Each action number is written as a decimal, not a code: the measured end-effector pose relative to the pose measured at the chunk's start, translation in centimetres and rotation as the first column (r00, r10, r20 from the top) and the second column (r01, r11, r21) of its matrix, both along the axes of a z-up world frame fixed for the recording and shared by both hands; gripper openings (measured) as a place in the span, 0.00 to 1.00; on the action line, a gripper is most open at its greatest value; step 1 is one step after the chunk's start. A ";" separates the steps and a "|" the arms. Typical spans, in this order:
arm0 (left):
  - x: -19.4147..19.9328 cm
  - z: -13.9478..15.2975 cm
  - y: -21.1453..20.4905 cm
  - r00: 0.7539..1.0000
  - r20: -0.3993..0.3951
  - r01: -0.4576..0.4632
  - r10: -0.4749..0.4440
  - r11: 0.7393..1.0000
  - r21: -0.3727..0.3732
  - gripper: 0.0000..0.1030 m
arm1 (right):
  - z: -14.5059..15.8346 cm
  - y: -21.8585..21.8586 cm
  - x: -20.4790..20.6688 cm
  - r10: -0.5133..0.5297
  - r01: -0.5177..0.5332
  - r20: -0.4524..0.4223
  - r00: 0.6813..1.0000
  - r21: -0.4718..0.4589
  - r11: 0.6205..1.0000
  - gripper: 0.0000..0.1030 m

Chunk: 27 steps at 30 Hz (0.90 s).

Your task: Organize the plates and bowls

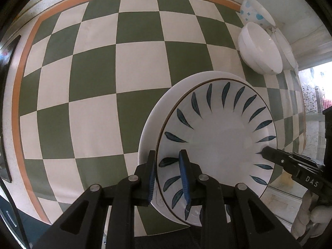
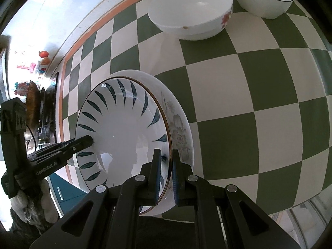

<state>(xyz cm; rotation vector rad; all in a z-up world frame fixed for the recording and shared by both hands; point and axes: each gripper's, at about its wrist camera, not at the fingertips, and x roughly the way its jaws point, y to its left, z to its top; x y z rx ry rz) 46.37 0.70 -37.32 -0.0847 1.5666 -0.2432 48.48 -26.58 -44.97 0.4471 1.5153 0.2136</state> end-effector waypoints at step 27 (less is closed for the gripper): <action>0.1 -0.8 -2.1 0.998 -0.057 0.005 -0.001 0.998 0.065 0.20 | 0.7 0.8 0.8 -0.022 0.017 -0.046 0.999 -0.107 0.994 0.14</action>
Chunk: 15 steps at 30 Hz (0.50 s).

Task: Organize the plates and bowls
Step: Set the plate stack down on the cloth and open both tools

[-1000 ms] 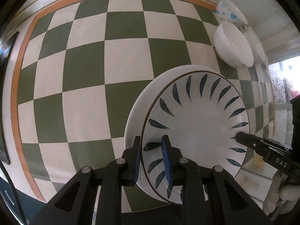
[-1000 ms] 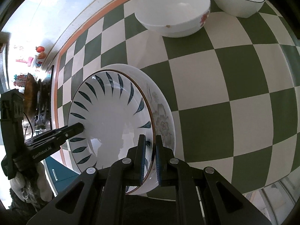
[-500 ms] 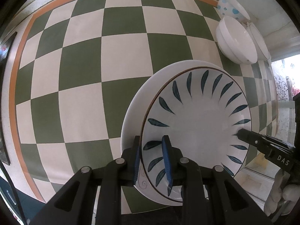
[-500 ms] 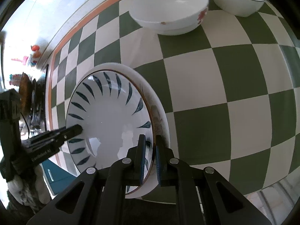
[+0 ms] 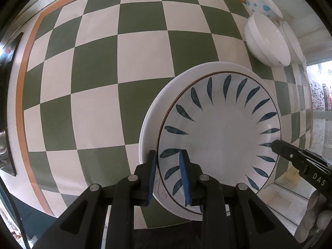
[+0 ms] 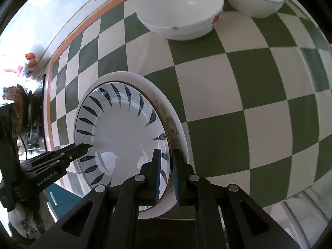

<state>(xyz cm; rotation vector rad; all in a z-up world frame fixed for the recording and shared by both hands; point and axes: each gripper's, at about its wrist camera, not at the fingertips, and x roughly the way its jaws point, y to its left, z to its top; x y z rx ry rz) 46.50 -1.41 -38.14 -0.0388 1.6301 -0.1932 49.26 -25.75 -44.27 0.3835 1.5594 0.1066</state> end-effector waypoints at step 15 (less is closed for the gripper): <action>-4.0 10.7 -1.2 0.981 0.188 0.055 -0.053 0.998 -0.004 0.30 | 10.1 3.9 -4.4 0.088 -0.079 0.136 0.987 -0.072 0.994 0.18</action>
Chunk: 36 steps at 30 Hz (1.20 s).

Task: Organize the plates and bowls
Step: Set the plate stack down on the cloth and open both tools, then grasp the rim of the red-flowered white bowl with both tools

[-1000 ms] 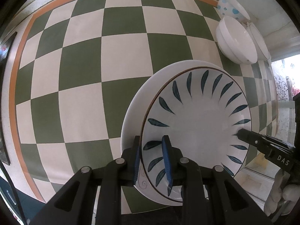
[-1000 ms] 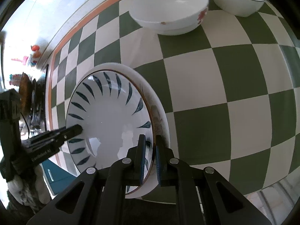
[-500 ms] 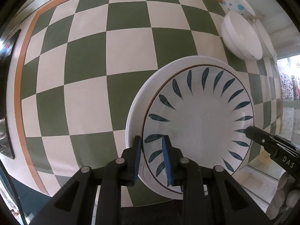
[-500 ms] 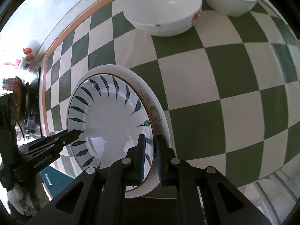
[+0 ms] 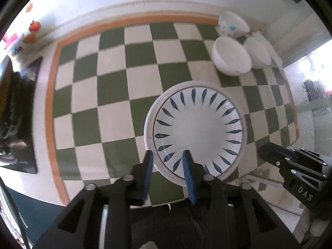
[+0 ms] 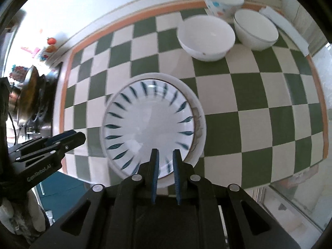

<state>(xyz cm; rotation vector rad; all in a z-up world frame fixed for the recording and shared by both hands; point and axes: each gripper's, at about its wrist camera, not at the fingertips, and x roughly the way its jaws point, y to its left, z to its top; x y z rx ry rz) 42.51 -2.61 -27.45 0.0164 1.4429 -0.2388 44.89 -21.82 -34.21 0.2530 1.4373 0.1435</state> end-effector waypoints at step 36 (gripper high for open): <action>-4.2 9.2 0.9 0.981 0.187 -0.027 0.044 0.995 -0.095 0.88 | 12.0 -1.9 -7.4 -0.128 0.118 0.210 0.969 0.062 0.991 0.83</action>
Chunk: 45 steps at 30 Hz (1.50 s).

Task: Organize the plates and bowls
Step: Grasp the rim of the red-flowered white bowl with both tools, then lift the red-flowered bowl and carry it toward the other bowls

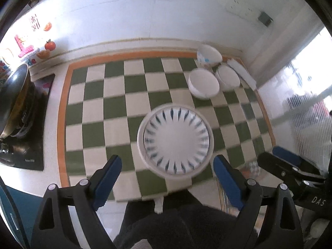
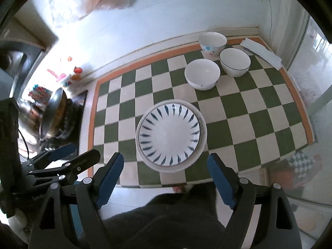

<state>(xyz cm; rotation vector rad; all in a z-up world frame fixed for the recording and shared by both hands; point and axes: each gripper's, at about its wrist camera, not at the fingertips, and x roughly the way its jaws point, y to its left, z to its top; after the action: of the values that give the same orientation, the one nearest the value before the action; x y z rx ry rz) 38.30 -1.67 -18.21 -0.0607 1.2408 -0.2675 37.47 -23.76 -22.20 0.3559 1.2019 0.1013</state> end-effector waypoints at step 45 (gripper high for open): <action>17.9 -16.9 -19.0 0.935 -0.354 -0.003 -0.010 0.999 -0.037 0.09 | -19.8 -16.5 23.2 0.069 -0.039 -0.267 0.961 0.117 0.992 0.12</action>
<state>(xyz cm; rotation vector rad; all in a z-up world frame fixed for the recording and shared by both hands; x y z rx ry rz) 56.18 -20.63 -35.11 -0.1442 1.5956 -0.2910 60.71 -40.29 -41.99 0.4440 1.4812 0.1712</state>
